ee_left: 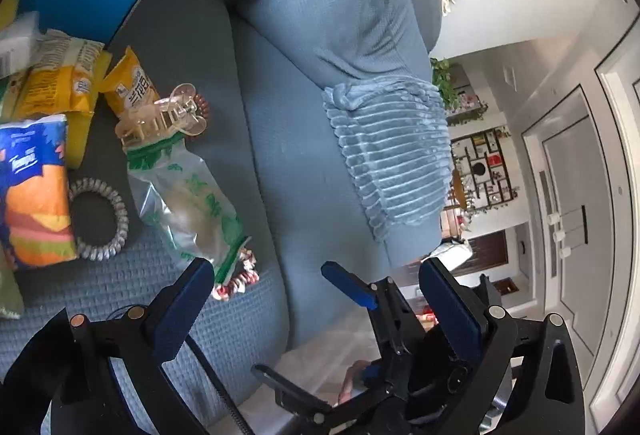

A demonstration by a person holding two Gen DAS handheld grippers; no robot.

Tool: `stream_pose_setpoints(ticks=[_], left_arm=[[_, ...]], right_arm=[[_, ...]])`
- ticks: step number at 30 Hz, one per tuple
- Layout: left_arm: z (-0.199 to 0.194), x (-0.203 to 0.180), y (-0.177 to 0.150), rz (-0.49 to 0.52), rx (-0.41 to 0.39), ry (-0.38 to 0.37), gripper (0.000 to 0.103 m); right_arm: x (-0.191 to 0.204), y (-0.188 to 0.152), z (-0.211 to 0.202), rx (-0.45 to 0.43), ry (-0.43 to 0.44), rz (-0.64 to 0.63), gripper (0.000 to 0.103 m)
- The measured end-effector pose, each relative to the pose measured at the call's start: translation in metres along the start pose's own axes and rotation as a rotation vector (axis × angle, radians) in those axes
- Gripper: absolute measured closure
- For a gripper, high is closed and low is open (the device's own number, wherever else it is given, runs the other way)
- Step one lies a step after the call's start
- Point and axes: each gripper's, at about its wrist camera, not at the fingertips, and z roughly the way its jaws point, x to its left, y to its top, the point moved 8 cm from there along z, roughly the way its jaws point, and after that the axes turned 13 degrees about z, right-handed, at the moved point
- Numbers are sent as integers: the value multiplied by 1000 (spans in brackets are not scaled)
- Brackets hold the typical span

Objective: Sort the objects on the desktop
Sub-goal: 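Move the right gripper to the clear bag with green print, then grasp the green-printed bag with the right gripper and lift it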

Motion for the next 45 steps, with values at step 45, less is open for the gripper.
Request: stream_pose_setpoints(ticks=[45], left_arm=[[32,63,1,-180,117,5,26]], right_arm=[[-5,16,81,53,38,-91,19]])
